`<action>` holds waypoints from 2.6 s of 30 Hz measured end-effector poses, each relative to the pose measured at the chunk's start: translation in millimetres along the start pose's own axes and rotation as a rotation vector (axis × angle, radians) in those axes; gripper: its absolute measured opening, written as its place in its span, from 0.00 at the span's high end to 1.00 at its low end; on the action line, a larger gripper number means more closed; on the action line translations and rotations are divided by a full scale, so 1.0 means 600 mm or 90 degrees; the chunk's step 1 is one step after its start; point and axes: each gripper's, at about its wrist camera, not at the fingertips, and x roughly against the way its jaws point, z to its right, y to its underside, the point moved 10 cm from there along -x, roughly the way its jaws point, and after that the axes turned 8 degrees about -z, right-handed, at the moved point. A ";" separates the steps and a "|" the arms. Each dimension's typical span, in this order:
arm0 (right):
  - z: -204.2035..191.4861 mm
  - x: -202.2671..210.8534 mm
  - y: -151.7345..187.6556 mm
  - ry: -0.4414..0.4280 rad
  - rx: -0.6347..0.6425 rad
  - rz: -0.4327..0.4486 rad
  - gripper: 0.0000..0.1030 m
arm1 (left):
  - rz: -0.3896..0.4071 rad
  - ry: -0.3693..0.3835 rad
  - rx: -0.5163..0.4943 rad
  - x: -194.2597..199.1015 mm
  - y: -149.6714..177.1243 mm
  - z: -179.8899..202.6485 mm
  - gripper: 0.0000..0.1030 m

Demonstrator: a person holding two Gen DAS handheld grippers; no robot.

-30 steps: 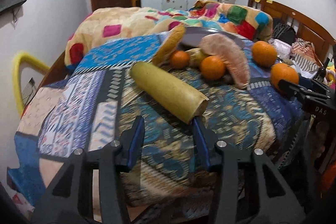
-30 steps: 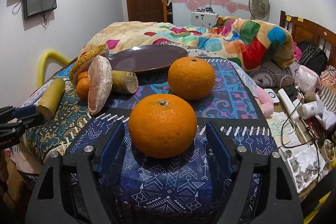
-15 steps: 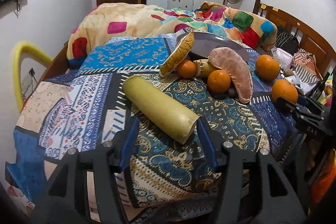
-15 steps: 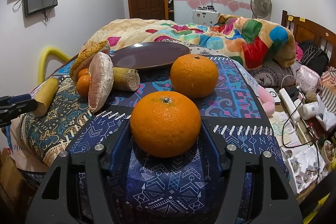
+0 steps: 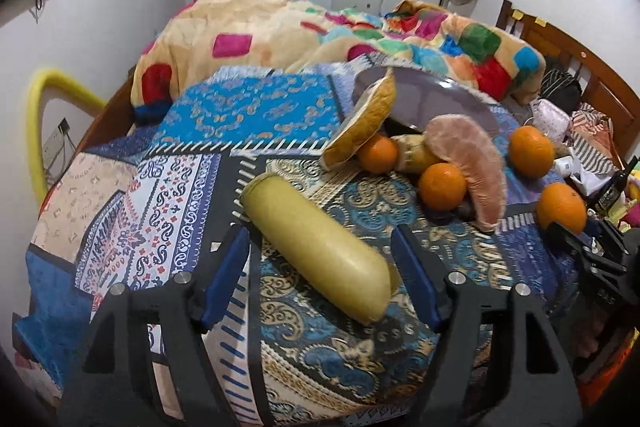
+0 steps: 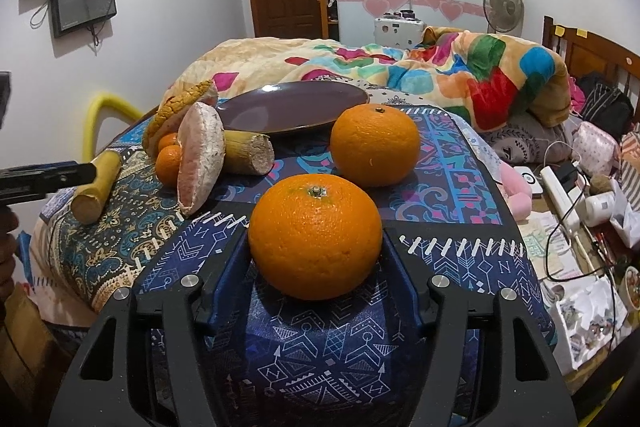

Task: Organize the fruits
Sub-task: 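Grasp the yellow tube with the left gripper while the right gripper lifts the orange, then lower the tube and orange onto the purple plate and open both grippers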

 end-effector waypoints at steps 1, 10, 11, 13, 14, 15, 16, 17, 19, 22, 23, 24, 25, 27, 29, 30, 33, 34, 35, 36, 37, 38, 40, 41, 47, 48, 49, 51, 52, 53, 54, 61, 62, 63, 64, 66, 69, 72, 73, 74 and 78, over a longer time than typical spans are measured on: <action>-0.001 0.001 0.000 0.001 0.002 0.000 0.41 | -0.002 -0.003 0.002 -0.005 -0.001 -0.003 0.29; -0.008 0.009 -0.006 0.000 0.011 0.009 0.41 | -0.026 -0.014 -0.038 -0.039 -0.019 0.010 0.39; -0.010 0.011 -0.008 0.001 0.012 0.012 0.41 | -0.030 -0.013 -0.039 -0.042 -0.021 0.011 0.39; -0.012 0.015 -0.011 0.004 0.017 0.017 0.41 | -0.042 -0.008 -0.037 -0.051 -0.023 0.009 0.39; -0.013 0.018 -0.015 0.005 0.019 0.020 0.41 | -0.050 -0.004 -0.036 -0.057 -0.024 0.007 0.39; -0.013 0.019 -0.017 0.006 0.021 0.022 0.41 | -0.062 0.001 -0.033 -0.065 -0.025 0.004 0.44; -0.013 0.020 -0.020 0.008 0.023 0.025 0.41 | -0.074 0.003 -0.029 -0.072 -0.023 0.000 0.49; -0.013 0.021 -0.023 0.009 0.024 0.027 0.41 | -0.082 0.008 -0.023 -0.079 -0.023 -0.004 0.52; -0.013 0.023 -0.030 0.013 0.027 0.031 0.41 | -0.080 0.015 -0.020 -0.076 -0.027 -0.007 0.56; -0.012 0.026 -0.043 0.019 0.032 0.039 0.41 | -0.082 0.025 -0.019 -0.071 -0.027 -0.006 0.62; -0.012 0.028 -0.048 0.021 0.033 0.042 0.41 | -0.083 0.030 -0.020 -0.067 -0.026 -0.004 0.64; -0.013 0.029 -0.053 0.021 0.034 0.046 0.41 | -0.084 0.036 -0.022 -0.065 -0.026 -0.002 0.64; -0.013 0.032 -0.058 0.022 0.034 0.050 0.41 | -0.083 0.040 -0.025 -0.062 -0.025 0.001 0.64; -0.013 0.036 -0.071 0.024 0.035 0.060 0.41 | -0.073 0.041 -0.034 -0.051 -0.029 0.008 0.64; -0.016 0.042 -0.080 0.027 0.038 0.069 0.41 | -0.057 0.037 -0.048 -0.038 -0.034 0.015 0.64; -0.017 0.045 -0.088 0.031 0.041 0.076 0.41 | -0.048 0.037 -0.054 -0.029 -0.039 0.019 0.64; -0.019 0.052 -0.102 0.037 0.046 0.091 0.41 | -0.022 0.045 -0.070 -0.004 -0.054 0.031 0.64; -0.019 0.054 -0.109 0.038 0.046 0.096 0.41 | -0.014 0.047 -0.074 0.004 -0.060 0.035 0.64; -0.019 0.055 -0.115 0.039 0.045 0.100 0.41 | -0.004 0.049 -0.079 0.013 -0.067 0.039 0.64; -0.019 0.056 -0.121 0.038 0.042 0.105 0.41 | 0.006 0.051 -0.083 0.022 -0.075 0.045 0.64; -0.019 0.058 -0.128 0.036 0.039 0.109 0.41 | 0.014 0.054 -0.087 0.030 -0.081 0.050 0.64; -0.019 0.059 -0.134 0.034 0.037 0.113 0.41 | 0.025 0.060 -0.092 0.040 -0.090 0.057 0.64; -0.020 0.063 -0.147 0.034 0.033 0.123 0.41 | 0.040 0.066 -0.098 0.053 -0.106 0.067 0.64; -0.020 0.064 -0.153 0.036 0.034 0.128 0.41 | 0.048 0.070 -0.102 0.060 -0.115 0.073 0.64; -0.019 0.067 -0.192 0.048 0.037 0.151 0.41 | 0.094 0.071 -0.121 0.082 -0.160 0.103 0.64; -0.018 0.066 -0.199 0.050 0.038 0.152 0.41 | 0.096 0.076 -0.124 0.082 -0.167 0.110 0.64; -0.016 0.064 -0.205 0.051 0.038 0.153 0.41 | 0.099 0.080 -0.126 0.083 -0.172 0.116 0.64; -0.014 0.058 -0.214 0.052 0.039 0.152 0.41 | 0.106 0.081 -0.131 0.081 -0.185 0.127 0.64; -0.013 0.055 -0.218 0.053 0.040 0.152 0.41 | 0.108 0.080 -0.133 0.079 -0.190 0.133 0.64; -0.011 0.052 -0.224 0.055 0.041 0.150 0.41 | 0.110 0.080 -0.135 0.077 -0.196 0.137 0.64; -0.009 0.048 -0.228 0.056 0.043 0.149 0.41 | 0.111 0.082 -0.137 0.074 -0.203 0.142 0.64; 0.005 0.017 -0.256 0.061 0.051 0.133 0.41 | 0.113 0.090 -0.141 0.047 -0.248 0.171 0.65; 0.008 0.012 -0.260 0.061 0.052 0.129 0.41 | 0.114 0.088 -0.144 0.042 -0.255 0.175 0.65; 0.010 0.004 -0.264 0.061 0.054 0.123 0.41 | 0.116 0.083 -0.148 0.037 -0.262 0.178 0.65; 0.011 0.001 -0.265 0.061 0.056 0.121 0.41 | 0.118 0.078 -0.151 0.032 -0.267 0.181 0.65; 0.015 -0.014 -0.271 0.064 0.062 0.110 0.41 | 0.098 0.076 -0.159 0.011 -0.274 0.190 0.65; 0.018 -0.034 -0.273 0.069 0.073 0.092 0.41 | 0.078 0.077 -0.163 -0.024 -0.282 0.198 0.65; 0.020 -0.057 -0.272 0.068 0.086 0.070 0.41 | 0.063 0.081 -0.153 -0.052 -0.289 0.200 0.65; 0.021 -0.062 -0.274 0.066 0.087 0.066 0.41 | 0.059 0.083 -0.151 -0.058 -0.290 0.201 0.65; 0.022 -0.069 -0.275 0.062 0.090 0.058 0.41 | 0.055 0.081 -0.150 -0.065 -0.293 0.202 0.65; 0.024 -0.096 -0.275 0.056 0.105 0.024 0.41 | 0.037 0.067 -0.166 -0.091 -0.307 0.208 0.65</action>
